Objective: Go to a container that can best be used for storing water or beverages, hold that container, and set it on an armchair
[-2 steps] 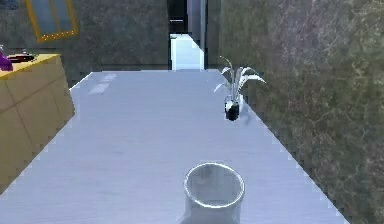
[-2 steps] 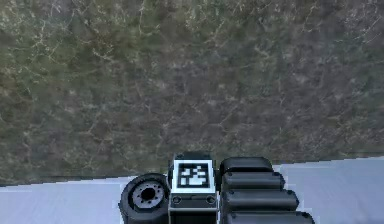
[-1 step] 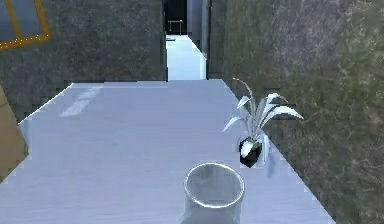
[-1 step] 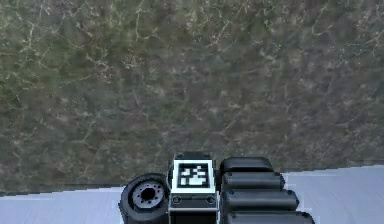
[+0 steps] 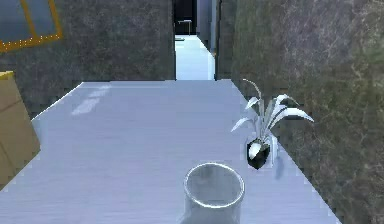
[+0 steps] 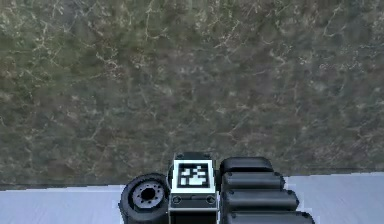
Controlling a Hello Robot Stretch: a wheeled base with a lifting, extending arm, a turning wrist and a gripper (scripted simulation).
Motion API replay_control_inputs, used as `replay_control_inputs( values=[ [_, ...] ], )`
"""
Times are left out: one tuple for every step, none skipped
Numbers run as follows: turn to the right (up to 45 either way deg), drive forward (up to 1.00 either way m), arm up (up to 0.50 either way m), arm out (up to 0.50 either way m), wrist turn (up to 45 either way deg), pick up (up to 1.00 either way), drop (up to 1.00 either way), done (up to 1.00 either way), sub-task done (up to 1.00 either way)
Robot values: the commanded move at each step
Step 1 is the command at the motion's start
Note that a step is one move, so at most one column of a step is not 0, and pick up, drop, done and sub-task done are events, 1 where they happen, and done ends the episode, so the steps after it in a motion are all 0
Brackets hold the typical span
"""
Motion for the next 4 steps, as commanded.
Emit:
replay_control_inputs(
  values=[
    [-6.0,0.0,0.0,0.0,0.0,0.0,0.0,0.0,0.0],
    [0.0,1.0,0.0,0.0,0.0,0.0,0.0,0.0,0.0],
    [-9.0,0.0,0.0,0.0,0.0,0.0,0.0,0.0,0.0],
    [0.0,0.15,0.0,0.0,0.0,0.0,0.0,0.0,0.0]
  ],
)
